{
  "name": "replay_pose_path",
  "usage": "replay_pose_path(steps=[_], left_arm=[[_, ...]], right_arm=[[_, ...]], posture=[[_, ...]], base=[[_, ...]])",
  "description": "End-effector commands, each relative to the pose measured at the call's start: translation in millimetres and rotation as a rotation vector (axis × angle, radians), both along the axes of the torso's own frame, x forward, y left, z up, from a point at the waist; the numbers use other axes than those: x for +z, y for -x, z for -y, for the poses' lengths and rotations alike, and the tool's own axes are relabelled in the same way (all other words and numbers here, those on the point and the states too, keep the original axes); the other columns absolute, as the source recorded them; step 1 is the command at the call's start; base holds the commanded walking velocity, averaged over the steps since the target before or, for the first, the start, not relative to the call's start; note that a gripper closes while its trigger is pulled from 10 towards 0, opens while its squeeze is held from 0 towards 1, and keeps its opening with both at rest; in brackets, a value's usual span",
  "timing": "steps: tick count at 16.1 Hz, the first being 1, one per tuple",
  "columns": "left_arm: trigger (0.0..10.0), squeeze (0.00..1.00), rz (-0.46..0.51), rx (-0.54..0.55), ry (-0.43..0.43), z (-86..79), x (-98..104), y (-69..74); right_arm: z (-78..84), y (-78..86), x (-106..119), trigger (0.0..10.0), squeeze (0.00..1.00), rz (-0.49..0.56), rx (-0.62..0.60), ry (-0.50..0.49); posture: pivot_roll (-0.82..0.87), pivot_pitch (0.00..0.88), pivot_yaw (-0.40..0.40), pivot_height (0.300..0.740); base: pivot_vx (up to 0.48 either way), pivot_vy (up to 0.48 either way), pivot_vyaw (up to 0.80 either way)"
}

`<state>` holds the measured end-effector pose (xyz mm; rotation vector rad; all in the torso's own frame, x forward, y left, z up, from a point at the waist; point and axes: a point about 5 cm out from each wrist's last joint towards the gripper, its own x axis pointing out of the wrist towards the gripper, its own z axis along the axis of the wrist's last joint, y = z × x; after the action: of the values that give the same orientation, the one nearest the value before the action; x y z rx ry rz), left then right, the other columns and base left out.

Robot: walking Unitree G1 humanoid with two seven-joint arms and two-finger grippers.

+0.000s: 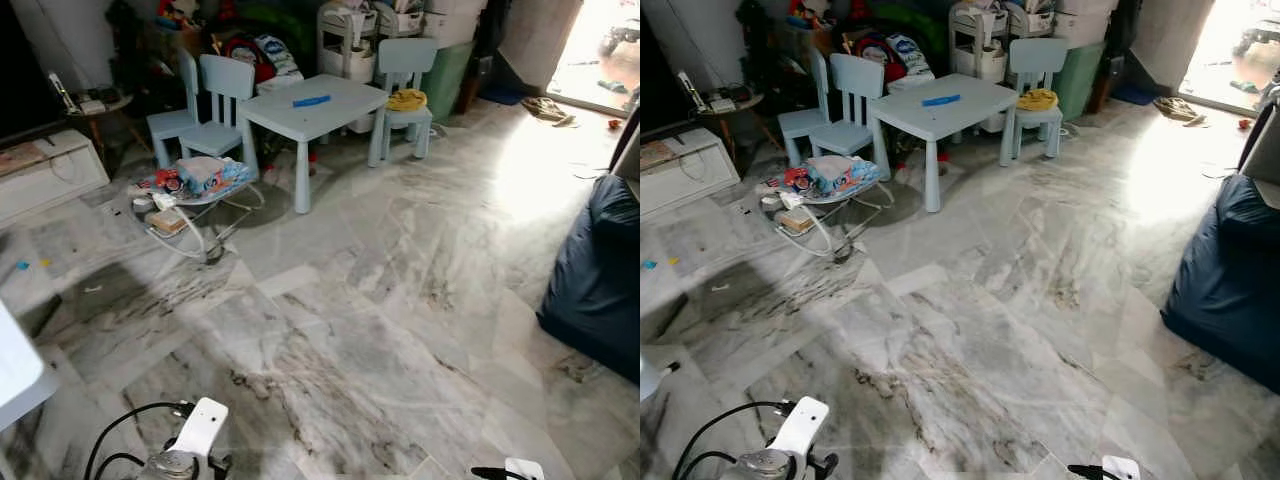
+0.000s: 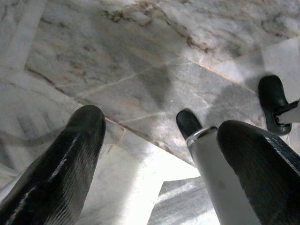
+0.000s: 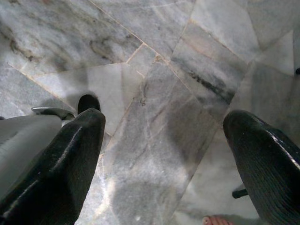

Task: Hang keys on a hook

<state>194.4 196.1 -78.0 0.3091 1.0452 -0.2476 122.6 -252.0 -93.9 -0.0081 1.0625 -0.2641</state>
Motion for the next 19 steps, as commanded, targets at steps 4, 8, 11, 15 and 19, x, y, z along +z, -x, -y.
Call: replay_pose_path(steps=[4, 8, 11, 15, 19], left_arm=[[10.0, 0.0, -0.01, -0.015, -0.024, -3.7, -2.0, 4.9], [10.0, 0.0, -0.011, -0.029, -0.031, -4.2, -2.1, 5.5], [10.0, 0.0, -0.016, -0.057, -0.025, -2.8, -2.4, 6.0], [10.0, 0.0, -0.019, -0.083, -0.032, -0.9, -2.9, 6.6], [10.0, 0.0, 0.009, -0.056, -0.034, -2.6, -1.0, 3.4]], right_arm=[[-1.5, -6.8, 1.8, 10.0, 0.0, 0.012, 0.036, 0.009], [-2.7, -5.7, 1.1, 10.0, 0.0, 0.007, 0.043, 0.009], [-2.8, -4.6, 0.5, 10.0, 0.0, -0.005, 0.05, 0.013], [-2.6, -4.1, 0.0, 10.0, 0.0, -0.004, -0.02, -0.013], [-3.3, -7.4, 0.8, 10.0, 0.0, 0.003, -0.027, -0.018]], posture=[[-0.01, 0.0, -0.015, 0.74], [-0.01, 0.0, -0.012, 0.74], [-0.01, 0.0, -0.012, 0.74], [-0.01, 0.0, -0.015, 0.74], [-0.01, 0.0, -0.012, 0.74]], base=[[0.0, 0.48, 0.0], [0.0, 0.24, 0.0], [0.0, 0.0, 0.0], [0.0, 0.0, 0.0], [0.0, 0.0, 0.0]])
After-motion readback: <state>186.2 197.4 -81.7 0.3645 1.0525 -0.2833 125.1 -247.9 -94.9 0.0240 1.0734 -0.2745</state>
